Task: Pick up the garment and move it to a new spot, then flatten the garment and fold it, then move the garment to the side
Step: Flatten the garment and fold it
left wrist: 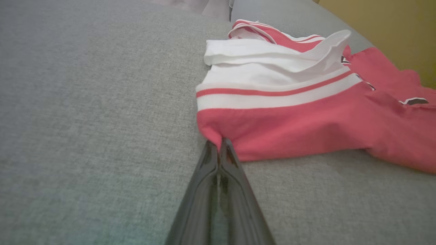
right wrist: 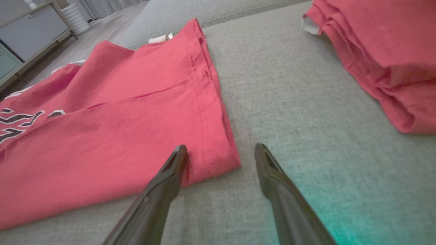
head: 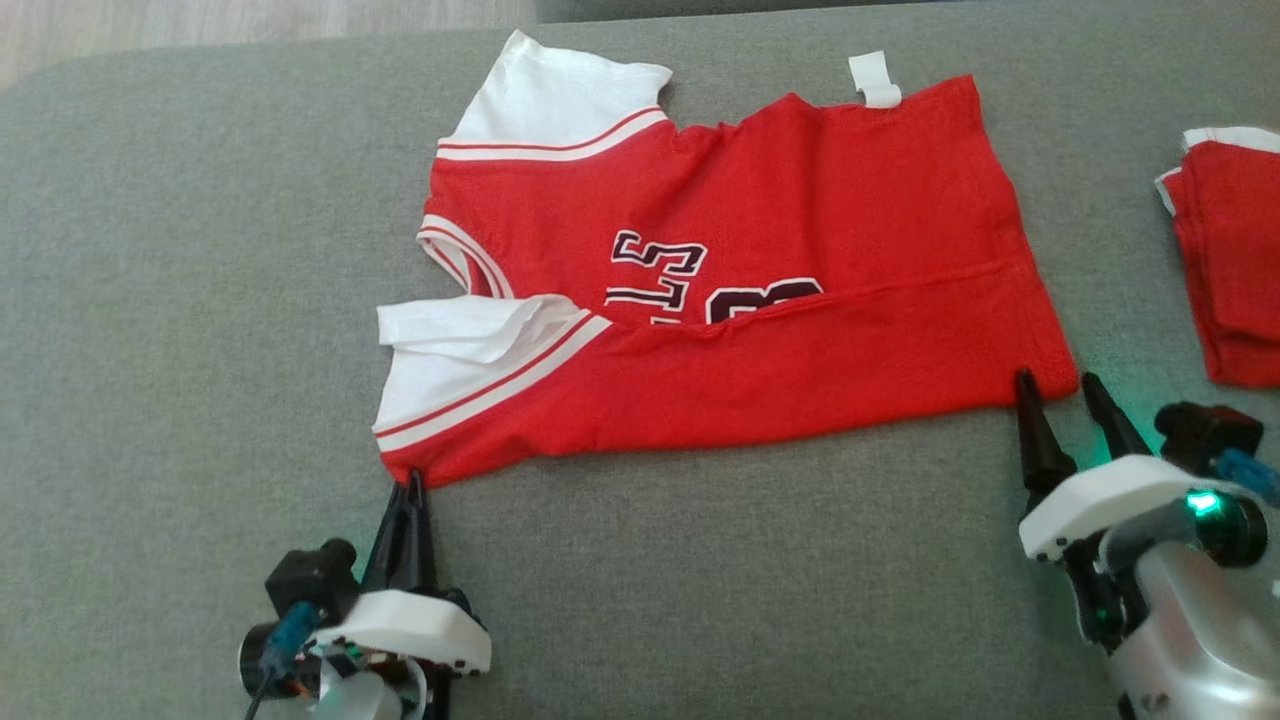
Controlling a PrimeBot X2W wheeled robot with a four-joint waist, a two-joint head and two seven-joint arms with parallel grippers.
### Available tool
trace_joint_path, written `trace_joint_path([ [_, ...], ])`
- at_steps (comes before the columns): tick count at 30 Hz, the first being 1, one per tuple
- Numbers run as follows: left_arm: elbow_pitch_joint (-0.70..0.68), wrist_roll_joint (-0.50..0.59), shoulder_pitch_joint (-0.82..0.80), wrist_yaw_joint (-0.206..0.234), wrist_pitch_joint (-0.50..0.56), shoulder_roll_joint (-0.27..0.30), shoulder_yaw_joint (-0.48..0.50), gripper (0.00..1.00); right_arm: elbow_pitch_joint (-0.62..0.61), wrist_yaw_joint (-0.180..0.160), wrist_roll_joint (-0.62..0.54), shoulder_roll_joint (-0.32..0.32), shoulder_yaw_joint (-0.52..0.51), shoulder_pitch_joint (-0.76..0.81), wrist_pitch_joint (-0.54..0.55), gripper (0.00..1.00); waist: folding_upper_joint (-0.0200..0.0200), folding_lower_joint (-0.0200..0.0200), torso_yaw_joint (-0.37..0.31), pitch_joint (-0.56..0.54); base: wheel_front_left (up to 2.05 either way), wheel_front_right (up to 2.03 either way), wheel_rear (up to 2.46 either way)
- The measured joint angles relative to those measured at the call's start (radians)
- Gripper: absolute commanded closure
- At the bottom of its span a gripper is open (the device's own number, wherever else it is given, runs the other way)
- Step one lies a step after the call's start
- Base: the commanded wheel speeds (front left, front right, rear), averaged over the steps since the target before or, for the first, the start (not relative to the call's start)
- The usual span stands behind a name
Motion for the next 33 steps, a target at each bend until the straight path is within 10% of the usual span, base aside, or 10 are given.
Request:
trace_joint_path([
  [1,-0.004,0.004,0.000,-0.001,0.002,0.000,0.000,1.00,0.009,0.000,0.000,0.002,0.000,-0.009,0.000,0.00,0.0000,0.0000,0.002,-0.001,0.00,0.00,0.00],
  [2,-0.007,0.008,0.000,-0.004,0.004,0.000,0.000,1.00,0.018,0.000,0.000,0.004,0.001,-0.017,0.000,0.46,0.0000,0.0001,0.004,-0.003,0.00,0.00,0.00],
  [3,-0.010,0.008,0.001,-0.010,0.004,0.000,0.000,1.00,0.026,0.000,0.000,0.005,0.002,-0.021,0.000,0.46,0.0000,0.0001,0.006,-0.004,0.00,0.00,0.00],
  [4,-0.014,0.008,0.002,-0.010,0.004,0.000,0.000,1.00,0.033,0.000,0.000,0.007,0.003,-0.022,0.001,0.85,0.0000,0.0001,0.008,-0.006,0.00,0.00,0.00],
  [5,-0.017,0.008,0.003,-0.014,0.004,0.000,0.000,1.00,0.040,0.000,0.000,0.007,0.003,-0.022,0.001,1.00,0.0000,0.0001,0.010,-0.009,0.00,0.00,0.00],
  [33,-0.179,0.024,0.301,-0.019,0.036,0.016,-0.050,1.00,-0.181,0.000,-0.034,0.007,-0.216,0.375,0.077,1.00,0.0000,-0.0001,0.023,-0.182,0.00,0.00,0.00],
])
